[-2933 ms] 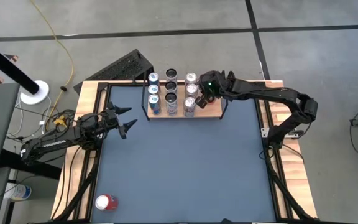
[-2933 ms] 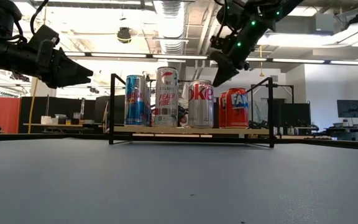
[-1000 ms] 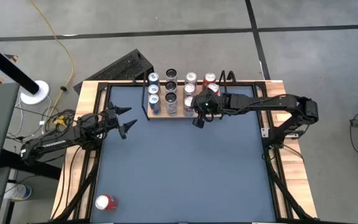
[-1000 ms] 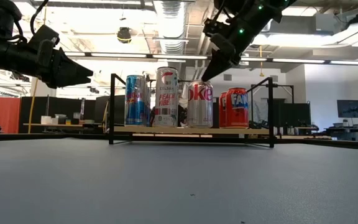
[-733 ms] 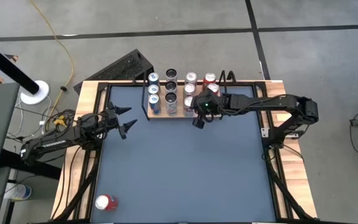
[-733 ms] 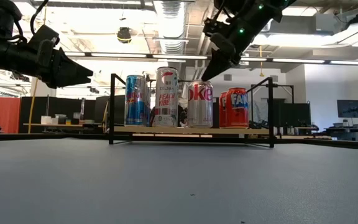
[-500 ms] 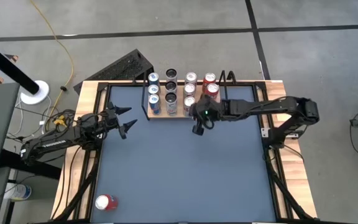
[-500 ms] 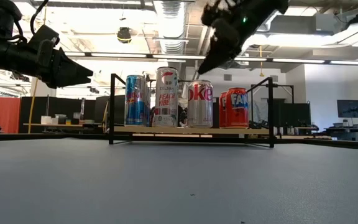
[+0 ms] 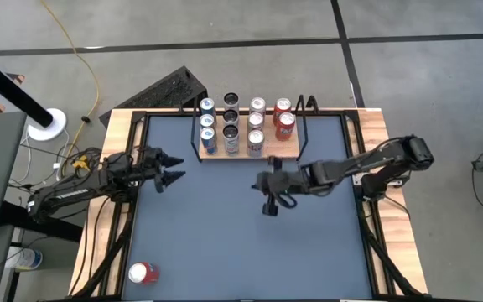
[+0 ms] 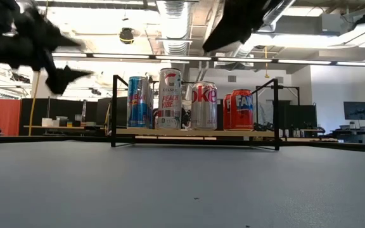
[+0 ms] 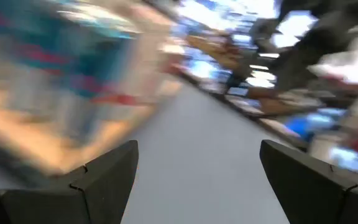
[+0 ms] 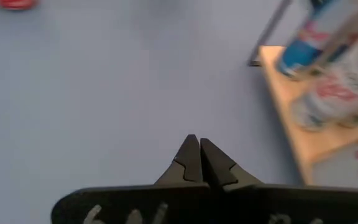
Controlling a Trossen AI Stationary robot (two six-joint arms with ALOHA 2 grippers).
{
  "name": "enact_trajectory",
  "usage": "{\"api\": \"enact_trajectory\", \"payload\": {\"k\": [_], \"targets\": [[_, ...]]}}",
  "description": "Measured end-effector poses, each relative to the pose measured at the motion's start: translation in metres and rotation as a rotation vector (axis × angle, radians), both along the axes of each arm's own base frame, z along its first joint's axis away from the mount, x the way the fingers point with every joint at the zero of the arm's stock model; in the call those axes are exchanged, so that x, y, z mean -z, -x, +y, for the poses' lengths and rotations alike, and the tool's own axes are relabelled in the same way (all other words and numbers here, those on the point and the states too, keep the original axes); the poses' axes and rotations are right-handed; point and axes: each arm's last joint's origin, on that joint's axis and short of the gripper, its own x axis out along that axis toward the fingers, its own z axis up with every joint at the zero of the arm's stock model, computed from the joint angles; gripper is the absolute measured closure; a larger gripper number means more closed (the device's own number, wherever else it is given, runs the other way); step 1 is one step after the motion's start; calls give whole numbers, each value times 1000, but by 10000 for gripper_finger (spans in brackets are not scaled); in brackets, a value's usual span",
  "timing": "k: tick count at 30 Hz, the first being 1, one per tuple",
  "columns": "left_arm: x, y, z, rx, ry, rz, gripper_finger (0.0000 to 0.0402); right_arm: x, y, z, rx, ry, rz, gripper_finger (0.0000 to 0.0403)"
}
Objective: Place canned beverage on shelf
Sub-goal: Put the orange soda can onto the shelf aligned with the other orange soda cans
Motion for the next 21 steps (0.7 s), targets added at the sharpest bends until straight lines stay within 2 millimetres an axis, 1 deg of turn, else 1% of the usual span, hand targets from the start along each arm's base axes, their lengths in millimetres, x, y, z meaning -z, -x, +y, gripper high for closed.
{"api": "enact_trajectory", "payload": {"k": [1, 4, 7, 10, 12, 15, 19, 21], "targets": [[-5, 0, -2, 76, 19, -29, 74, 0, 1, 7, -14, -6, -3, 403], [-25, 3, -12, 360, -16, -148, 74, -2, 4, 28, -39, 0, -41, 403], [-46, 7, -21, 530, -15, -241, 74, -6, 7, 45, -58, 18, -86, 403], [-52, 7, -29, 585, 20, -218, 74, -8, 10, 58, -66, 33, -117, 403], [-51, 1, -34, 600, 37, -175, 74, -8, 11, 64, -72, 41, -128, 403], [-58, -9, -45, 639, 20, -134, 74, -8, 14, 71, -73, 44, -138, 403], [-72, -25, -67, 708, -41, -57, 74, -10, 14, 73, -58, 22, -161, 403], [-81, -33, -82, 792, -104, -33, 74, -10, 13, 73, -56, 18, -168, 403]]}}
